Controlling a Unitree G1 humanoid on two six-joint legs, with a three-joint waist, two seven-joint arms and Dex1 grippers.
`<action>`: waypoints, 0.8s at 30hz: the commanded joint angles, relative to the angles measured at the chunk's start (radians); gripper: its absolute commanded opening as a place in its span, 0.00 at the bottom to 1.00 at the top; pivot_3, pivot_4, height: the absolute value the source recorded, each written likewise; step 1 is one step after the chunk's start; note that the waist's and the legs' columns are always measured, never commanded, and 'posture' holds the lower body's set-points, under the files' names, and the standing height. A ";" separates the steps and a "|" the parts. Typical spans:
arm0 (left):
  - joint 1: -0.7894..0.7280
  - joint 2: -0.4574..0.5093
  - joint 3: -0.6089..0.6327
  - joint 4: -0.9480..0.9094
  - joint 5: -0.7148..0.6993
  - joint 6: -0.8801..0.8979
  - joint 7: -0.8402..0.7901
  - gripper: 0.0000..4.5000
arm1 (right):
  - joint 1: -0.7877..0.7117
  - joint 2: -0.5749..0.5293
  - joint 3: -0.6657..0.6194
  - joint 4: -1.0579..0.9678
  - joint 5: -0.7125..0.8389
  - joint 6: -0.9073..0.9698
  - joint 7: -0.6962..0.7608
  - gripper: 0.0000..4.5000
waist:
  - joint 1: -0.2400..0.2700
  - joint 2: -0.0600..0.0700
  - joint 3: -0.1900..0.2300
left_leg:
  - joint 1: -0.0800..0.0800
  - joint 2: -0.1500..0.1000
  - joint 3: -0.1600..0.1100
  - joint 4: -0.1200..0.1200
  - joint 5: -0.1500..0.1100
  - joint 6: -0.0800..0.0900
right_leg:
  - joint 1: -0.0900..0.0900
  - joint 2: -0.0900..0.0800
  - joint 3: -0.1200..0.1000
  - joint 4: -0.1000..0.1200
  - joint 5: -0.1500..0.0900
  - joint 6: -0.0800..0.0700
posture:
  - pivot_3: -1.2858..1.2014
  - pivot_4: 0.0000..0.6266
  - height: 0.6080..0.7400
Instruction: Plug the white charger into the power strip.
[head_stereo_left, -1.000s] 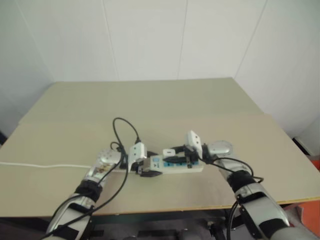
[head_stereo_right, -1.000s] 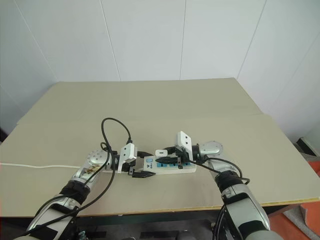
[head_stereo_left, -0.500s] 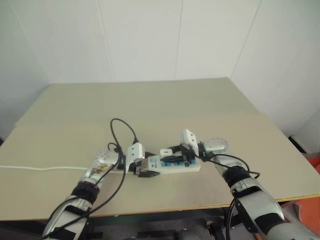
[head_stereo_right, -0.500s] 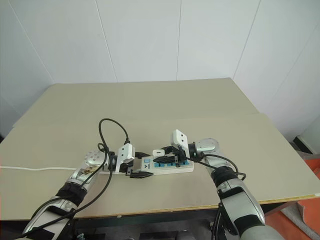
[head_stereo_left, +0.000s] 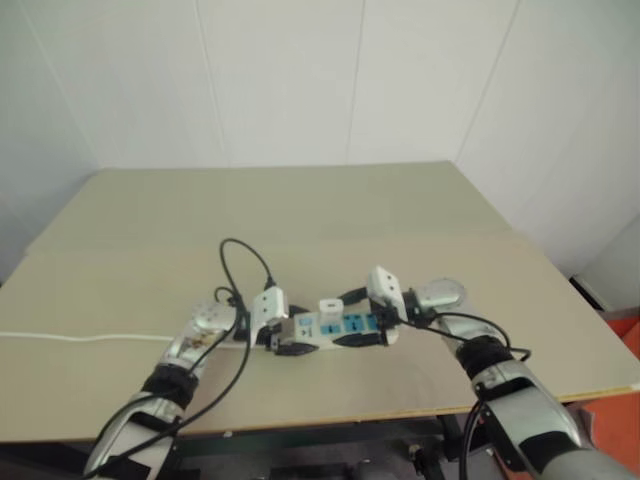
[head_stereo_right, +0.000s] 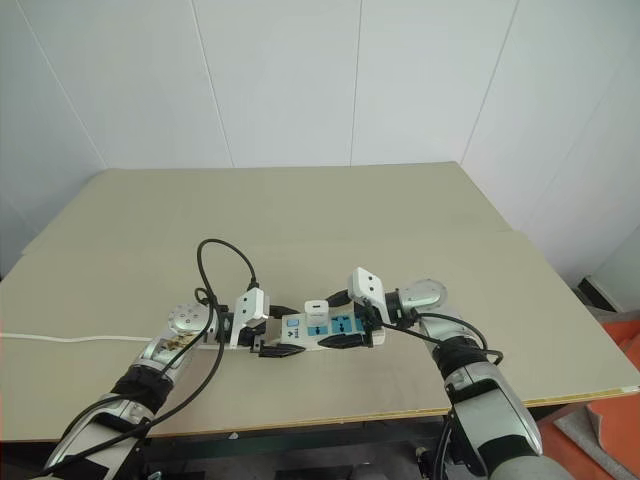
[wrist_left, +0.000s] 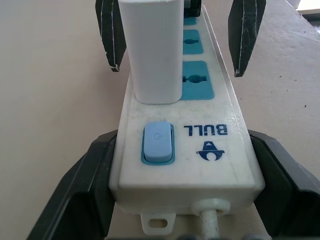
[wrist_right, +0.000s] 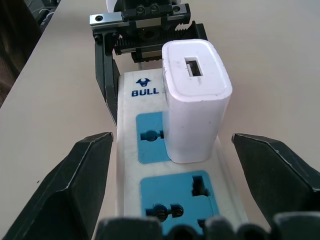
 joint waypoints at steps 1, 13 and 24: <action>-0.015 0.019 0.053 0.023 0.013 0.016 0.046 0.94 | 0.052 -0.027 0.016 0.045 -0.055 0.039 0.005 1.00 | 0.004 0.000 0.000 | 0.000 0.000 0.000 0.000 0.000 0.000 | 0.000 0.000 0.000 0.000 0.000 0.000 | 0.52 0.24 1.00; 0.064 0.124 0.132 -0.312 -0.112 0.143 -0.061 0.99 | 0.021 -0.057 -0.039 0.003 -0.041 0.021 0.010 1.00 | 0.020 0.001 0.005 | -0.003 0.000 0.000 0.000 0.000 0.000 | -0.002 -0.001 0.000 -0.001 0.000 0.000 | 0.52 0.24 1.00; 0.195 0.306 0.248 -0.614 -0.262 0.350 -0.115 0.99 | 0.112 -0.345 -0.201 -0.304 0.087 0.129 0.101 1.00 | 0.046 0.012 0.031 | -0.038 -0.002 0.000 0.003 0.001 -0.003 | -0.039 -0.004 -0.001 0.005 0.006 -0.008 | 0.52 0.24 1.00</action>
